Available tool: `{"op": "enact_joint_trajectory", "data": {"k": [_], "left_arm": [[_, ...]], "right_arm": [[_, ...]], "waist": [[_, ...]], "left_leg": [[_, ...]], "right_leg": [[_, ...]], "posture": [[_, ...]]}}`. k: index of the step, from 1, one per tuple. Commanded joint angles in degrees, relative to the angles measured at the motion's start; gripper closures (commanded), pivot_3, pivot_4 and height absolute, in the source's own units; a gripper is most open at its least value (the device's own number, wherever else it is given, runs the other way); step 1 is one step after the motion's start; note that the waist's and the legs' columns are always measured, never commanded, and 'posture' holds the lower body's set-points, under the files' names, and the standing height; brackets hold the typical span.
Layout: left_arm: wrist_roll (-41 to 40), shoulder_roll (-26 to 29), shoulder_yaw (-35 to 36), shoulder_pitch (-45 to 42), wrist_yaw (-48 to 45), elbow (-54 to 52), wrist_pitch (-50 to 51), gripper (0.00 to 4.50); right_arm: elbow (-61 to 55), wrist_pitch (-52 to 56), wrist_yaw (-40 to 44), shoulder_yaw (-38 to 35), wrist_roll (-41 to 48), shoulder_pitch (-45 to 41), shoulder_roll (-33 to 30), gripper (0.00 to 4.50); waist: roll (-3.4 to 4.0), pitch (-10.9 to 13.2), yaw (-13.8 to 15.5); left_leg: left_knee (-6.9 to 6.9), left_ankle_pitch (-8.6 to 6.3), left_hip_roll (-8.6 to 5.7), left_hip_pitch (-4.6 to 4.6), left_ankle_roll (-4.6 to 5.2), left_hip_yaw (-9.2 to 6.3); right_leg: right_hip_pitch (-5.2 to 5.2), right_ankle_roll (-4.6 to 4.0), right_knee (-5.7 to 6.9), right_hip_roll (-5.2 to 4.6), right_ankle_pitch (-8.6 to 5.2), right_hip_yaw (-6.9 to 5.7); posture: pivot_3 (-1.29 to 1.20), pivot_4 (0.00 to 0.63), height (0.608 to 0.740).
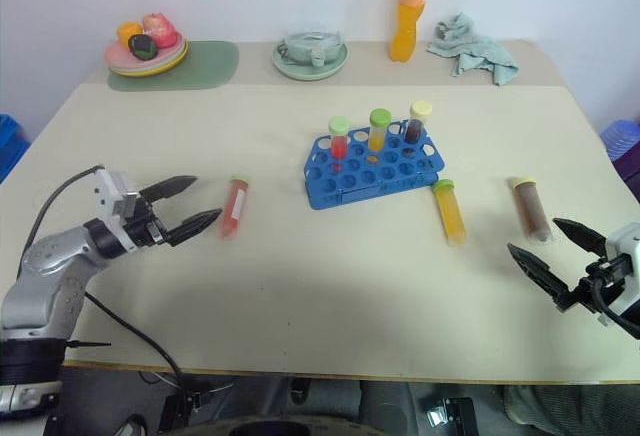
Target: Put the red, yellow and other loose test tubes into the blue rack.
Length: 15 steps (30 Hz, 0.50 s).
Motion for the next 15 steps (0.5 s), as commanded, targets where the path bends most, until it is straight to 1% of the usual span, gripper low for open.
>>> {"op": "enact_joint_trajectory", "data": {"k": [1, 5, 11, 15], "left_arm": [[-0.6, 0.9, 0.7, 0.8, -0.5, -2.8, 0.5, 0.03], [-1.0, 0.3, 0.7, 0.3, 0.7, -3.2, 2.1, 0.03], [-3.6, 0.1, 0.4, -1.2, -0.7, -5.5, 4.5, 0.03], [-3.6, -0.1, -0.7, -2.0, -1.9, -7.1, 4.3, 0.03]], "right_arm": [[-2.8, -0.5, -0.2, -2.0, 0.9, 0.3, 0.5, 0.17], [-3.5, 0.0, -0.7, -1.8, 1.0, 0.2, 0.7, 0.17], [-4.2, 0.6, -1.4, -1.1, 1.3, -0.5, 0.8, 0.17], [-4.7, 1.0, -2.3, -0.2, 1.1, -2.1, 0.6, 0.17]], "waist": [[0.00, 0.0, 0.0], [0.00, 0.0, 0.1], [0.00, 0.0, 0.1], [0.00, 0.0, 0.1]], "left_leg": [[0.00, 0.00, 0.00, -0.01, 0.00, 0.00], [0.01, 0.00, 0.00, -0.02, 0.00, 0.00], [-0.01, -0.01, 0.00, -0.01, 0.01, 0.00], [-0.01, -0.01, 0.00, -0.01, 0.01, 0.00]], "right_leg": [[0.00, -0.01, 0.00, 0.00, -0.01, 0.00], [0.00, -0.01, -0.05, -0.02, -0.03, 0.00], [-0.02, -0.01, -0.11, -0.01, -0.03, -0.01], [-0.01, -0.01, -0.12, -0.01, -0.02, -0.01]], "posture": [[0.00, 0.150, 0.739], [0.00, 0.150, 0.739], [0.00, 0.150, 0.739], [0.00, 0.150, 0.739]]}}
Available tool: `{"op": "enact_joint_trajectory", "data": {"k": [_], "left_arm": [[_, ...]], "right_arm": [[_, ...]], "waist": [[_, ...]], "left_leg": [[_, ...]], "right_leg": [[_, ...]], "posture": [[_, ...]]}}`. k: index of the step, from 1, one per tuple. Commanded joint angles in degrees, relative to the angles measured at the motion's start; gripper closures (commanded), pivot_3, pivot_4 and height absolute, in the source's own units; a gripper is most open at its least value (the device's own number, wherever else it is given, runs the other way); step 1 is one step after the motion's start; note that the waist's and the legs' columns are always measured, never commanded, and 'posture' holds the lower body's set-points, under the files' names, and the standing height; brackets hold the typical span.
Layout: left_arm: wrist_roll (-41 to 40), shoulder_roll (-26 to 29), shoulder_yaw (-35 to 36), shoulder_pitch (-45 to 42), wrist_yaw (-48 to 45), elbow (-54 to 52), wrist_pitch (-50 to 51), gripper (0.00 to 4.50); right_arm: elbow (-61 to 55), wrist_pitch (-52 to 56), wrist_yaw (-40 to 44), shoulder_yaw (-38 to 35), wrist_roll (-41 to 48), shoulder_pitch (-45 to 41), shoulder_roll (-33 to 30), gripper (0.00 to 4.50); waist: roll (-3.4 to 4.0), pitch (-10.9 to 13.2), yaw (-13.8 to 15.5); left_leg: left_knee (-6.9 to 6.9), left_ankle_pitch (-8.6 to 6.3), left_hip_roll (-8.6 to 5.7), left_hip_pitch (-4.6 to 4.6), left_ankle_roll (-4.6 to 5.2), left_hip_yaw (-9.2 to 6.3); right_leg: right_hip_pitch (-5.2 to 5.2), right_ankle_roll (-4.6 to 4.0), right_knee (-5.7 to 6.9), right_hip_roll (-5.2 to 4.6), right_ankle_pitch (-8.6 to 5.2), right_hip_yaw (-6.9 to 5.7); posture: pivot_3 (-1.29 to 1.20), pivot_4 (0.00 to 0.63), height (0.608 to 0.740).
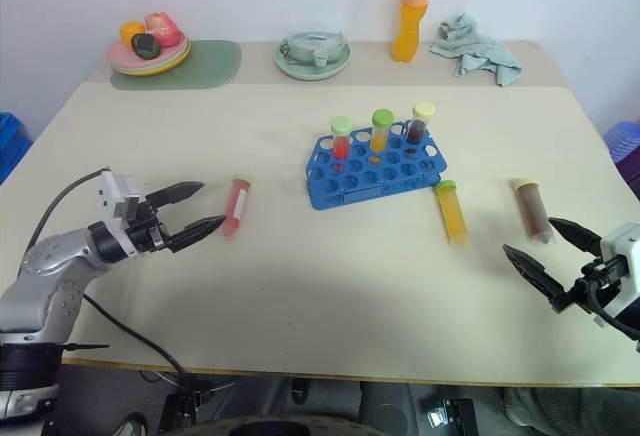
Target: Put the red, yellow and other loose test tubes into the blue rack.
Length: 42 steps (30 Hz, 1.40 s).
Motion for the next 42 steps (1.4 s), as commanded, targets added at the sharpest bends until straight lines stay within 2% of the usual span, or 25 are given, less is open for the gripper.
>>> {"op": "enact_joint_trajectory", "data": {"k": [1, 6, 9, 12, 18, 25, 30, 38, 42], "left_arm": [[-0.8, -0.1, -0.5, -1.3, -0.8, -2.3, -0.3, 0.03], [1.0, -1.0, -3.0, -3.8, -1.8, -3.2, -2.9, 0.03], [2.3, -1.9, -5.8, -6.8, -1.9, -4.4, -3.9, 0.03], [3.7, -2.4, -8.4, -9.2, -2.8, -5.2, -5.1, 0.03], [1.3, -3.8, -11.1, -14.6, -5.3, -5.9, -3.6, 0.03], [-3.8, -2.2, -13.9, -17.5, -14.4, -6.5, 1.1, 0.03], [-6.5, -2.1, -15.5, -19.5, -18.5, -6.4, 5.5, 0.03], [-7.9, -2.6, -16.8, -21.2, -19.0, -7.4, 10.8, 0.03], [-8.2, -3.4, -16.7, -21.3, -18.2, -7.9, 11.5, 0.03]], "right_arm": [[-1.9, -0.2, -1.2, -0.1, 0.7, -2.3, -0.1, 0.17], [-0.9, 2.2, -5.8, 2.5, -0.5, -9.5, -1.9, 0.17], [1.6, 11.8, -9.3, 4.2, 3.8, -17.3, -5.1, 0.17], [5.7, 19.3, -11.2, 7.6, 3.3, -23.7, -9.4, 0.17], [15.6, 35.5, -20.9, 19.1, -4.5, -39.4, -18.0, 0.17], [31.4, 45.7, -18.2, 31.3, -8.9, -57.0, -20.7, 0.17], [38.4, 47.2, -14.4, 35.8, -11.6, -61.6, -20.8, 0.17], [45.6, 46.2, -9.1, 41.2, -15.6, -66.6, -19.6, 0.17], [53.4, 44.2, -5.6, 46.0, -19.1, -72.1, -17.2, 0.17]], "waist": [[0.00, 0.0, -0.1], [0.00, 0.0, -0.1], [0.01, 0.0, 0.0], [0.00, 0.0, 0.1], [0.02, 0.0, -0.1], [0.07, 0.1, -0.9], [0.08, 0.1, -1.5], [0.13, 0.1, -2.3], [0.13, 0.1, -3.0]], "left_leg": [[0.00, 0.00, 0.00, 0.00, 0.00, 0.00], [0.01, 0.00, 0.00, 0.00, 0.00, 0.01], [0.02, 0.01, 0.00, 0.00, 0.01, 0.01], [0.05, 0.01, 0.00, -0.02, 0.01, 0.00], [0.04, 0.00, -0.01, -0.16, 0.07, 0.01], [0.01, 0.07, -0.01, -0.26, 0.18, 0.02], [0.08, 0.06, -0.04, -0.34, 0.21, 0.01], [0.09, 0.07, -0.04, -0.34, 0.22, 0.02], [0.12, 0.07, -0.04, -0.34, 0.22, 0.02]], "right_leg": [[0.01, 0.00, 0.00, 0.00, 0.00, 0.00], [0.02, 0.00, 0.00, 0.00, 0.00, 0.00], [0.01, 0.00, -0.04, 0.00, 0.01, -0.01], [0.01, 0.00, -0.11, 0.00, 0.02, -0.05], [0.01, 0.00, -0.22, 0.01, 0.04, -0.09], [-0.02, 0.07, -0.22, 0.03, 0.08, -0.10], [0.00, 0.17, -0.27, 0.01, 0.14, -0.18], [-0.06, 0.22, -0.20, 0.03, 0.16, -0.17], [-0.05, 0.22, -0.19, 0.03, 0.17, -0.17]], "posture": [[0.00, 0.150, 0.739], [0.00, 0.150, 0.739], [0.00, 0.150, 0.739], [0.00, 0.150, 0.739], [0.00, 0.150, 0.739], [0.00, 0.150, 0.739], [0.00, 0.150, 0.739], [0.00, 0.150, 0.739], [0.00, 0.150, 0.739]]}}
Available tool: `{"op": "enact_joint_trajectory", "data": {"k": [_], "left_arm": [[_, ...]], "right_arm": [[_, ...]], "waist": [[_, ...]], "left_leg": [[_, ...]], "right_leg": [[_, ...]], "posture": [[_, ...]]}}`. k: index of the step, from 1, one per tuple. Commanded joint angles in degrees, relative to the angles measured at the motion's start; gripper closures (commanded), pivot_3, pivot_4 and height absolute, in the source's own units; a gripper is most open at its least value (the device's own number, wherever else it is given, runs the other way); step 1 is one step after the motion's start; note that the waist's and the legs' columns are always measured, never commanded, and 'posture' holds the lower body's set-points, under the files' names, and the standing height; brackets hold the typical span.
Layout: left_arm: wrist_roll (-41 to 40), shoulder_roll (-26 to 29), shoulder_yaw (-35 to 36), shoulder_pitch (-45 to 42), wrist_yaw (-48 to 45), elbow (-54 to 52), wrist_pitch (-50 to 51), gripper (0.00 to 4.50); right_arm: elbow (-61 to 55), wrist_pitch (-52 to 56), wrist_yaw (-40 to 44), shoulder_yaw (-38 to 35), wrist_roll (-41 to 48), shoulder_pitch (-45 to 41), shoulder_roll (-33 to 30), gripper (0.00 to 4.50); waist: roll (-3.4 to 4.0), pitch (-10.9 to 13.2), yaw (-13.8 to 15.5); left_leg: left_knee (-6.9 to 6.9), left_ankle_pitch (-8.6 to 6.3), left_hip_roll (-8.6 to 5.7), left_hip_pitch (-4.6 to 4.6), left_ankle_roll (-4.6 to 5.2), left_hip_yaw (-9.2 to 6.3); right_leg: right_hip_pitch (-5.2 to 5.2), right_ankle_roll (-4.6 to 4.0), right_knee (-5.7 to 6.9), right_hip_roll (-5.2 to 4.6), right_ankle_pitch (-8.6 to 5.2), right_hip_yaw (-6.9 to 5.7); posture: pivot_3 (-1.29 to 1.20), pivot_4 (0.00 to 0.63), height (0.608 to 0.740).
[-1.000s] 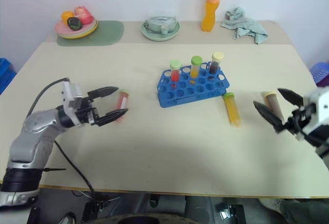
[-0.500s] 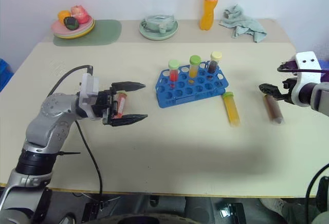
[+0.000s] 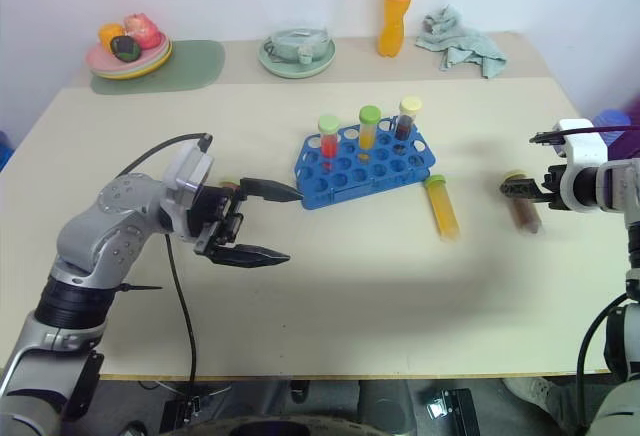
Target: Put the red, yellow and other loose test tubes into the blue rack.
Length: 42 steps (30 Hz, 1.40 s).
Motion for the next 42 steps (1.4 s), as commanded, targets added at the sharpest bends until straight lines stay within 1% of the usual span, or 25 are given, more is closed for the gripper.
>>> {"op": "enact_joint_trajectory", "data": {"k": [1, 8, 11, 12, 13, 16, 17, 22, 25, 28, 30, 32, 33, 35, 36, 37, 39, 41, 42], "left_arm": [[-1.0, -0.4, 0.7, -0.5, 0.6, -1.9, 0.3, 0.03], [-1.9, -0.6, 1.3, 0.5, 2.3, -3.3, 1.0, 0.03], [-2.3, -0.7, 1.6, 1.3, 3.2, -4.4, 1.7, 0.00], [-2.4, -0.7, 1.7, 1.5, 3.3, -4.7, 1.9, 0.00], [-2.5, -0.5, 1.9, 1.8, 3.7, -5.0, 2.0, 0.00], [-2.9, -0.2, 2.3, 2.5, 4.4, -5.7, 2.4, 0.00], [-2.9, -0.2, 2.3, 2.6, 4.5, -5.8, 2.4, 0.00], [-2.7, -0.2, 2.1, 2.6, 5.0, -5.6, 2.1, 0.00], [-2.6, -0.4, 2.1, 2.6, 5.3, -5.6, 2.0, 0.00], [-2.5, -0.6, 2.2, 2.7, 5.7, -5.3, 1.6, 0.00], [-2.3, -0.7, 2.4, 2.8, 6.1, -5.2, 1.2, 0.00], [-2.5, -0.9, 2.7, 2.9, 6.6, -5.2, 1.3, 0.00], [-2.0, -0.8, 2.8, 3.0, 6.8, -5.0, 1.1, 0.00], [-1.4, -0.8, 3.2, 3.0, 7.5, -4.6, 0.8, 0.00], [-1.3, -1.1, 3.7, 3.0, 8.2, -4.2, 0.5, 0.00], [-1.2, -1.3, 4.0, 2.9, 8.6, -4.0, 0.3, 0.00], [-0.1, -1.7, 4.6, 3.0, 10.0, -3.2, -1.0, 0.00], [0.2, -2.3, 5.4, 3.5, 11.7, -2.8, -1.8, 0.00], [0.2, -2.5, 5.7, 3.8, 12.1, -2.8, -2.0, 0.00]], "right_arm": [[6.0, -2.6, 3.1, 3.0, -3.6, -5.1, 1.0, 0.17], [23.7, -11.3, 7.1, 9.4, -13.1, -14.3, 4.5, 0.17], [29.7, -14.9, 7.8, 10.4, -16.2, -16.8, 5.9, 1.03], [31.1, -15.6, 8.3, 10.5, -17.0, -17.4, 6.2, 1.45], [32.2, -16.4, 8.9, 11.0, -18.1, -17.7, 6.5, 2.02], [34.2, -18.3, 11.2, 11.9, -20.5, -18.6, 7.1, 3.54], [34.6, -18.8, 11.6, 11.8, -21.0, -18.9, 7.3, 3.75], [33.7, -20.5, 14.2, 11.4, -23.0, -19.5, 7.6, 3.75], [28.4, -20.2, 19.2, 11.0, -22.4, -18.4, 6.1, 3.75], [11.6, -19.2, 26.4, 6.5, -16.3, -11.2, 2.5, 3.75], [-3.5, -16.5, 30.0, 0.3, -9.4, -3.3, 0.6, 3.75], [-16.3, -12.3, 31.2, -5.3, -3.6, 3.7, -0.3, 3.75], [-23.2, -9.7, 29.6, -8.6, -1.3, 7.5, 0.4, 3.75], [-34.4, -8.5, 25.2, -15.4, 2.5, 13.9, 4.3, 3.75], [-38.2, -8.7, 21.4, -18.6, 4.2, 16.2, 8.4, 3.75], [-40.5, -8.8, 18.7, -20.6, 5.3, 17.5, 11.3, 3.75], [-43.8, -17.5, 10.8, -24.3, 6.3, 19.8, 21.8, 3.75], [-44.0, -29.0, 8.4, -25.9, 8.5, 20.6, 31.8, 3.75], [-43.2, -33.5, 8.6, -26.0, 9.5, 20.9, 35.4, 3.75]], "waist": [[0.00, 0.0, -0.1], [0.01, 0.0, -0.1], [0.01, 0.0, 0.0], [0.01, 0.0, 0.0], [0.01, 0.0, -0.1], [0.01, 0.0, -0.1], [0.01, 0.0, -0.1], [0.01, 0.0, -0.1], [0.03, 0.0, -0.2], [0.04, 0.0, -0.1], [0.04, 0.0, 0.2], [0.04, 0.0, 0.3], [0.04, 0.0, 0.3], [0.01, 0.0, 0.3], [0.01, 0.0, 0.2], [-0.02, 0.0, 0.0], [-0.09, -0.1, 0.0], [-0.06, -0.1, 0.0], [-0.05, 0.0, 0.1]], "left_leg": [[-0.01, 0.00, 0.00, 0.00, 0.00, 0.00], [0.00, 0.01, -0.02, 0.00, -0.01, 0.01], [0.01, 0.01, -0.04, 0.00, -0.02, 0.00], [0.00, 0.02, -0.04, 0.00, -0.03, 0.00], [0.01, 0.03, -0.05, 0.00, -0.06, 0.01], [0.01, 0.10, -0.05, 0.00, -0.18, 0.01], [0.02, 0.10, -0.05, 0.01, -0.18, 0.00], [0.02, 0.08, -0.05, 0.01, -0.14, 0.00], [0.02, 0.09, -0.05, 0.01, -0.16, 0.00], [0.00, 0.08, -0.04, 0.01, -0.14, 0.00], [-0.02, 0.07, -0.04, 0.00, -0.14, -0.01], [-0.01, 0.06, -0.04, -0.01, -0.13, -0.08], [0.00, 0.06, -0.05, -0.01, -0.12, -0.07], [0.07, 0.06, -0.04, -0.01, -0.12, -0.07], [0.09, 0.06, -0.03, -0.01, -0.12, -0.10], [0.11, 0.05, -0.03, -0.01, -0.12, -0.09], [0.14, 0.06, -0.01, -0.01, -0.12, -0.08], [0.07, 0.08, 0.02, 0.04, -0.16, -0.07], [0.10, 0.08, 0.01, 0.05, -0.16, -0.07]], "right_leg": [[-0.01, 0.00, 0.00, 0.00, 0.00, 0.00], [-0.04, 0.03, 0.10, 0.01, 0.01, 0.00], [-0.05, 0.03, 0.13, 0.01, 0.02, 0.00], [-0.05, 0.03, 0.14, 0.01, 0.02, 0.00], [-0.07, 0.03, 0.17, 0.02, 0.02, 0.01], [-0.10, 0.03, 0.27, 0.02, 0.02, 0.01], [-0.12, 0.03, 0.34, 0.02, 0.02, 0.01], [-0.17, 0.03, 0.44, 0.02, 0.02, 0.02], [-0.19, 0.04, 0.45, 0.03, 0.02, 0.02], [-0.22, 0.04, 0.47, 0.01, 0.02, 0.04], [-0.22, 0.05, 0.46, 0.01, 0.01, 0.03], [-0.20, 0.05, 0.45, 0.00, 0.01, 0.01], [-0.20, 0.05, 0.46, 0.00, 0.01, 0.01], [-0.19, 0.05, 0.52, -0.03, 0.02, 0.02], [-0.15, 0.05, 0.51, -0.03, 0.01, 0.04], [-0.16, 0.04, 0.52, -0.03, 0.01, 0.06], [-0.14, 0.03, 0.51, -0.03, 0.02, 0.08], [-0.13, 0.02, 0.51, -0.01, 0.02, 0.11], [-0.13, 0.02, 0.52, -0.01, 0.02, 0.11]], "posture": [[0.00, 0.150, 0.739], [0.00, 0.150, 0.739], [0.00, 0.150, 0.739], [0.00, 0.150, 0.739], [0.00, 0.150, 0.739], [0.00, 0.150, 0.739], [0.00, 0.150, 0.739], [0.00, 0.150, 0.739], [0.00, 0.150, 0.739], [0.00, 0.150, 0.739], [0.00, 0.150, 0.739], [0.00, 0.150, 0.739], [0.00, 0.150, 0.739], [0.00, 0.150, 0.739], [0.00, 0.150, 0.739], [0.00, 0.150, 0.739], [0.00, 0.150, 0.739], [0.00, 0.150, 0.739], [0.00, 0.150, 0.739]]}}
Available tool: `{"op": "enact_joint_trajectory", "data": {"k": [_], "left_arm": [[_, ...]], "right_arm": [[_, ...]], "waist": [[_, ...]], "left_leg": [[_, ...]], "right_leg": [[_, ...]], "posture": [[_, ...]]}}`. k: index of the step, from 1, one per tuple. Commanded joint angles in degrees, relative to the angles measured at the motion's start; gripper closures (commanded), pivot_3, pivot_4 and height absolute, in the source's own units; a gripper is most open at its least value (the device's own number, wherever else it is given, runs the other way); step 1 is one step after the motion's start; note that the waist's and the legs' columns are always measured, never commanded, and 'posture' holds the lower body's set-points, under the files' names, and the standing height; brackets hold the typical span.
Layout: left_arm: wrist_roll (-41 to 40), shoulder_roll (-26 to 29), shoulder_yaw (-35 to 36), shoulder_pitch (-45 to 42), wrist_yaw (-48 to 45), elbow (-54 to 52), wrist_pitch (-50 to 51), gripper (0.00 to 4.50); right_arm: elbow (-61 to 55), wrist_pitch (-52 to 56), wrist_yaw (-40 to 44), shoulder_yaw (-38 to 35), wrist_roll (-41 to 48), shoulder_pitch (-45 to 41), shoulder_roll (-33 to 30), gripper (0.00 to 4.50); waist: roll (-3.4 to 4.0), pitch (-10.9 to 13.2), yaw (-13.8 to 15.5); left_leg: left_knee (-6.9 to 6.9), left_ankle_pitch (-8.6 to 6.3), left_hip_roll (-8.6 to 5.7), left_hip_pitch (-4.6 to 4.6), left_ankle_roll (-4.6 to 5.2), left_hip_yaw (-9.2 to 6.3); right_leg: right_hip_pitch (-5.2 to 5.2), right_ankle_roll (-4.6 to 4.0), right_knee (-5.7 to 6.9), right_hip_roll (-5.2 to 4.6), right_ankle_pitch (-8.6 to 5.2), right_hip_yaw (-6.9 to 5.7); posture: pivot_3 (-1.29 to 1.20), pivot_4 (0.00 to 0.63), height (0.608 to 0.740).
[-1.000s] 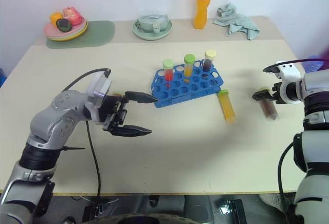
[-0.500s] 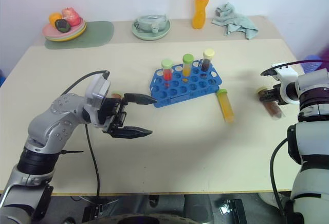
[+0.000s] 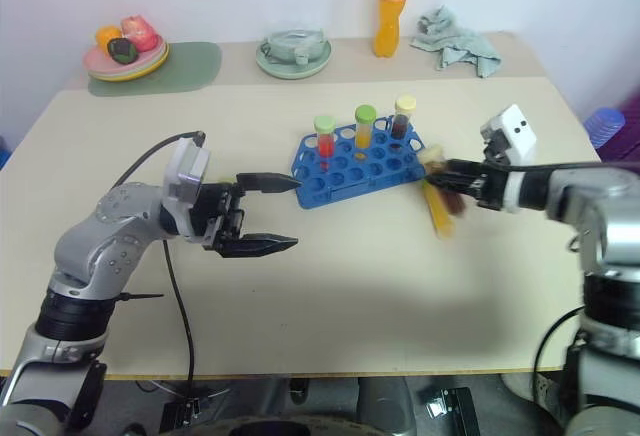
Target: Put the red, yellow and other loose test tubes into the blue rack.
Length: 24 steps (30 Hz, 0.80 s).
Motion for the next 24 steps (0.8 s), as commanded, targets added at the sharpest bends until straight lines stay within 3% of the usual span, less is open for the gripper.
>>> {"op": "enact_joint_trajectory", "data": {"k": [1, 7, 12, 19, 24], "left_arm": [[0.2, -0.7, 2.6, 1.0, 2.1, -0.1, -2.0, 0.00], [1.7, -1.7, 2.4, 2.5, 2.8, 1.2, -4.4, 0.00], [2.7, -2.2, 2.9, 1.9, 3.3, 2.2, -5.9, 0.00], [3.2, -2.2, 3.5, 2.8, 4.1, 2.4, -7.5, 0.00], [3.0, -2.0, 3.9, 4.1, 5.1, 1.2, -7.8, 0.00]], "right_arm": [[-0.5, -17.0, -5.0, -2.7, 3.0, 0.1, 10.5, 3.75], [12.6, -38.7, -12.1, 2.1, -4.4, -1.7, 18.7, 3.75], [26.9, -50.6, -14.8, 2.5, -5.9, -7.2, 20.5, 3.75], [38.7, -58.4, -14.5, 2.8, -5.3, -10.6, 19.2, 3.75], [39.5, -59.2, -13.5, 2.7, -3.1, -10.5, 18.8, 3.75]], "waist": [[0.01, 0.0, 0.0], [0.02, 0.0, 0.2], [0.04, 0.0, -0.3], [0.04, 0.0, -0.3], [0.04, 0.0, -0.3]], "left_leg": [[-0.02, 0.01, -0.02, 0.00, 0.00, -0.01], [-0.02, 0.17, -0.09, 0.04, -0.26, -0.02], [-0.15, 0.09, -0.02, 0.30, -0.12, 0.00], [-0.22, 0.26, 0.02, 0.32, -0.40, -0.03], [-0.21, 0.25, 0.03, 0.37, -0.39, -0.04]], "right_leg": [[-0.02, 0.00, 0.00, 0.01, 0.00, 0.00], [-0.01, -0.01, 0.01, 0.14, 0.02, -0.03], [0.10, -0.05, 0.11, 0.25, 0.04, 0.02], [0.08, -0.07, 0.11, 0.31, 0.03, 0.03], [0.09, -0.08, 0.13, 0.33, 0.03, 0.04]], "posture": [[0.00, 0.150, 0.739], [0.00, 0.150, 0.739], [0.00, 0.150, 0.739], [0.00, 0.150, 0.739], [0.00, 0.150, 0.739]]}}
